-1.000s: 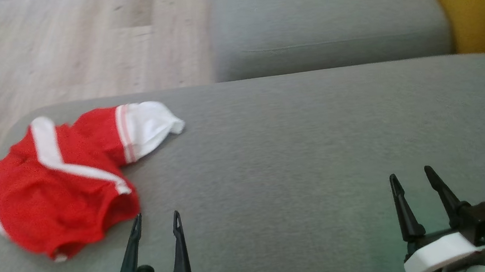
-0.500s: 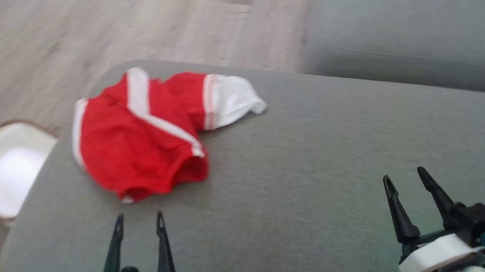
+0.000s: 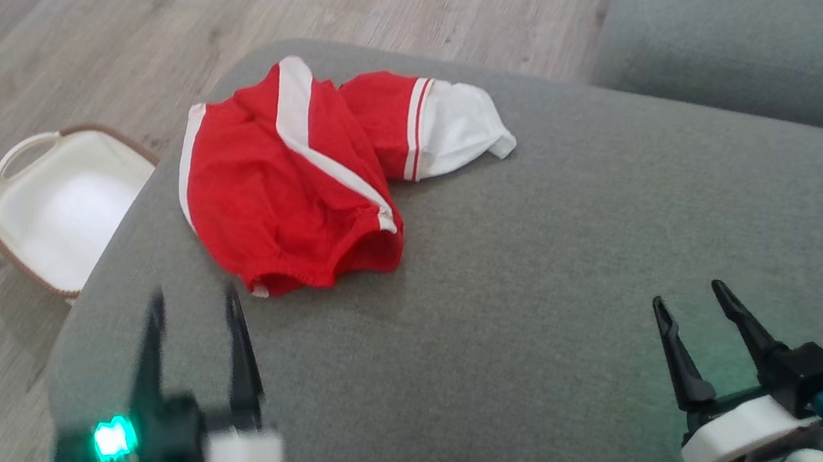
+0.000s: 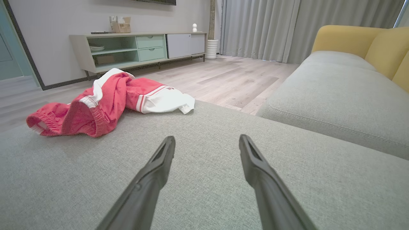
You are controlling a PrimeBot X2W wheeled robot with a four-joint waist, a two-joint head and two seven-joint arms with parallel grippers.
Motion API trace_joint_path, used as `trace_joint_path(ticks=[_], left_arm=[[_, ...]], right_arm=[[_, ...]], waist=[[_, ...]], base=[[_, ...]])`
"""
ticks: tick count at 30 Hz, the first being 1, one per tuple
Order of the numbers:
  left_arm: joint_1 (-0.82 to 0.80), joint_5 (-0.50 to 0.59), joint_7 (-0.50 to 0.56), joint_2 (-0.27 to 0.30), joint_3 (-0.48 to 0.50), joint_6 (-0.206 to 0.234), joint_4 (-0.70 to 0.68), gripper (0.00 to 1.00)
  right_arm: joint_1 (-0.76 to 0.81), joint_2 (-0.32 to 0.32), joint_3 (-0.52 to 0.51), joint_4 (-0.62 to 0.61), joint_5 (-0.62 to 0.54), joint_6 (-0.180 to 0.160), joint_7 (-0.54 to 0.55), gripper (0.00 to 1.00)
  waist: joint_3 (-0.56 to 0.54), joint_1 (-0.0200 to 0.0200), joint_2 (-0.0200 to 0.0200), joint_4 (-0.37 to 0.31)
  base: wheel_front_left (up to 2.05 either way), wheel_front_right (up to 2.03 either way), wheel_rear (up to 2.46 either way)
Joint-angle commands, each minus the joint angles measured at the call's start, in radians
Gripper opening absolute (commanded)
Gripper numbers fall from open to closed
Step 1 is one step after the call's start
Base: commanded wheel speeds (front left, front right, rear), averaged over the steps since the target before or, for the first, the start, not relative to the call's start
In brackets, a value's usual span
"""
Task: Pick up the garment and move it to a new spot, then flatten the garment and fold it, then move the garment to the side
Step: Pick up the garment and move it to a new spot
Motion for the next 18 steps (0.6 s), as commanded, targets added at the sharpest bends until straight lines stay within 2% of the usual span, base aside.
trace_joint_path(ticks=[1, 6, 11, 15, 18], left_arm=[[-0.125, 0.009, -0.010, 0.026, 0.034, -0.014, -0.038, 1.00], [-0.336, -0.003, -0.010, 0.061, 0.055, -0.055, -0.005, 1.00], [-0.583, -0.044, 0.004, 0.064, 0.044, -0.142, 0.206, 1.00], [-0.773, -0.096, 0.108, 0.029, 0.042, -0.193, 0.408, 1.00], [-0.888, -0.142, 0.235, 0.001, 0.039, -0.226, 0.575, 1.00]], right_arm=[[-0.021, -0.009, 0.009, -0.036, -0.020, 0.008, -0.014, 1.00], [-0.048, -0.024, 0.001, -0.056, -0.095, 0.008, -0.014, 1.00], [-0.079, -0.101, 0.008, -0.074, -0.114, 0.008, -0.014, 1.00], [-0.091, -0.164, -0.002, -0.093, -0.114, 0.008, -0.014, 1.00], [-0.092, -0.207, -0.009, -0.110, -0.115, 0.008, -0.014, 1.00]], waist=[[0.026, -0.0001, 0.0000, 0.012], [0.131, -0.0001, 0.0000, -0.025], [0.225, -0.0001, 0.0000, -0.051], [0.292, -0.0001, 0.0000, -0.052], [0.340, -0.0001, 0.0000, -0.048]], base=[[0.00, 0.00, 0.00], [0.00, 0.00, 0.00], [0.00, 0.00, 0.00], [0.00, 0.00, 0.00], [0.00, 0.00, 0.00]])
